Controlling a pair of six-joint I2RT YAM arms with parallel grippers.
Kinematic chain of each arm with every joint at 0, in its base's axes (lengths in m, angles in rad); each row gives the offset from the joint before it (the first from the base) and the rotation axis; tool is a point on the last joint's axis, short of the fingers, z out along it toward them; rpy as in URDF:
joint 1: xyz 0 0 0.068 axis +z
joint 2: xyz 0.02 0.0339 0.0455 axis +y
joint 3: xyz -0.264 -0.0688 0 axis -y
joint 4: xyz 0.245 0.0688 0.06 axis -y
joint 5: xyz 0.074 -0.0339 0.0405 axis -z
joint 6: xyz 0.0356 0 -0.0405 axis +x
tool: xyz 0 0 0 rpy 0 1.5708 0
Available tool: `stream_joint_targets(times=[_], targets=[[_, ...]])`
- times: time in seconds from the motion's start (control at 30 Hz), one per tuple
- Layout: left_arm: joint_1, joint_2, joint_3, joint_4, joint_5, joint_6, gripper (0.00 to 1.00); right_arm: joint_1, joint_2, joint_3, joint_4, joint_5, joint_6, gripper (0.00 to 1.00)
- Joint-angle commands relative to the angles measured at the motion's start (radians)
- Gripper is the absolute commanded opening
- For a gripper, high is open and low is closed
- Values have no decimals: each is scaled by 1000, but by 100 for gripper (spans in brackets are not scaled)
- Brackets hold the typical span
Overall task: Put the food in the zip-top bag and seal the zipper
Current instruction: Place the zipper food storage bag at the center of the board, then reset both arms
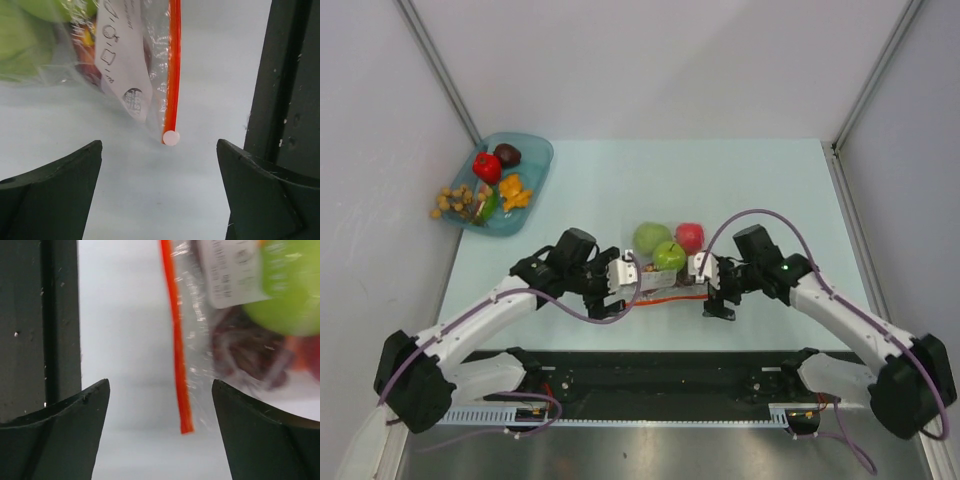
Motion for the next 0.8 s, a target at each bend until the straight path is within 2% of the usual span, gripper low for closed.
stream_joint_targets(times=[0.0, 0.07, 0.17, 0.2, 0.27, 0.33, 0.43, 0.5, 0.53, 0.6, 0.77], targets=[[6, -111, 142, -39, 13, -130, 100, -62, -180, 28, 41, 8, 183, 92], [27, -109, 199, -46, 14, -208, 100, -99, -238, 44, 73, 24, 246, 96], [129, -36, 341, -51, 66, -348, 100, -192, -255, 93, 162, 45, 372, 99], [204, -11, 421, -54, 109, -391, 100, -227, -243, 133, 200, 42, 399, 99], [280, 48, 505, -60, 144, -501, 100, -290, -217, 170, 241, 34, 493, 100], [367, 147, 636, -79, 204, -547, 100, -382, -154, 230, 288, 25, 575, 100], [449, 266, 788, -122, 194, -638, 100, -513, -49, 317, 331, -5, 666, 100], [504, 323, 878, -163, 149, -656, 100, -557, 2, 356, 341, -25, 775, 100], [519, 376, 906, -183, 120, -663, 100, -635, 51, 389, 340, -27, 801, 100], [567, 415, 949, -224, 75, -670, 100, -681, 93, 408, 320, -18, 844, 100], [673, 461, 874, -208, 45, -663, 100, -772, 174, 413, 263, -4, 844, 100]])
